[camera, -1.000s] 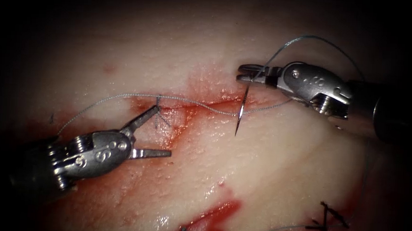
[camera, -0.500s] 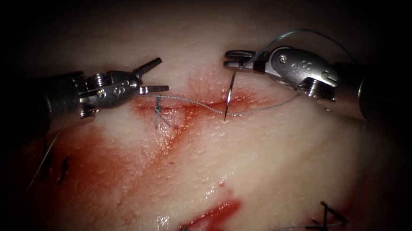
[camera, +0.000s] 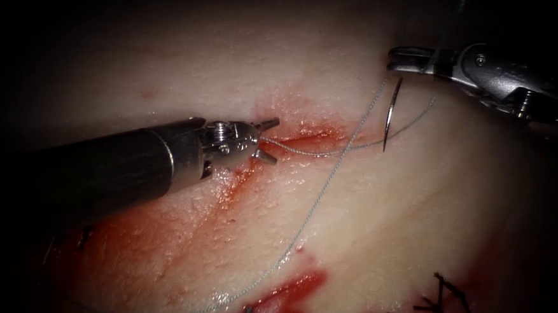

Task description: Wound Closure

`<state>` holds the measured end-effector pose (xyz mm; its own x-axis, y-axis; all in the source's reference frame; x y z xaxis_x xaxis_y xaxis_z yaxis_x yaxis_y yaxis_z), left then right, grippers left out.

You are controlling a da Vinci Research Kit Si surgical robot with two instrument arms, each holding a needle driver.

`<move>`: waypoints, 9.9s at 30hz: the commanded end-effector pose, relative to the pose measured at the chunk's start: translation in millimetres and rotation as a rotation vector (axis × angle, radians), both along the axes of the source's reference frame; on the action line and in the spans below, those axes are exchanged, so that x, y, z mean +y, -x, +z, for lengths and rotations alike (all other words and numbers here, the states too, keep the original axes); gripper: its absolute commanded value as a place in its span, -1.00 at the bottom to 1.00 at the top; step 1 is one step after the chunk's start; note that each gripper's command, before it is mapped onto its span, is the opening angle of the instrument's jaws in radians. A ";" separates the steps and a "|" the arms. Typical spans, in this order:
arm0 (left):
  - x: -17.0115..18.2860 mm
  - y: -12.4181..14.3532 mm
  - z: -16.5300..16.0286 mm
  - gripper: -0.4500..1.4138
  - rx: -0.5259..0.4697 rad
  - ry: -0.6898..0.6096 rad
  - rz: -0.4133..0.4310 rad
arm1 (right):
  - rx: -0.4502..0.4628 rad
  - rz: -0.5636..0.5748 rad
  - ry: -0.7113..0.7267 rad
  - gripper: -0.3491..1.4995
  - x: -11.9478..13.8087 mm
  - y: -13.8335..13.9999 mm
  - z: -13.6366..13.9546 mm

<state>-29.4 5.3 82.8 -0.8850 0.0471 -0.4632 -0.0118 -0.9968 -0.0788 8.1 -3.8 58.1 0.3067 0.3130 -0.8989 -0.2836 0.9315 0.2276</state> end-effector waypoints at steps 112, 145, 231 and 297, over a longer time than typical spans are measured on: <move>-9.2 -4.1 2.2 -0.28 -0.122 -0.077 -0.380 | 0.094 -0.119 0.746 -1.00 -5.7 -19.6 14.4; -10.5 -5.0 6.3 -0.17 -0.040 -0.136 -0.388 | -0.004 -0.187 0.593 -1.00 -9.1 -19.1 19.1; -11.9 -11.2 7.6 -0.19 0.061 -0.241 -0.296 | 0.203 0.017 -0.026 0.07 -6.4 -20.6 18.3; -9.4 -3.1 6.6 0.43 -0.326 0.501 0.372 | 0.205 0.092 -0.481 -0.47 -6.2 -15.0 20.5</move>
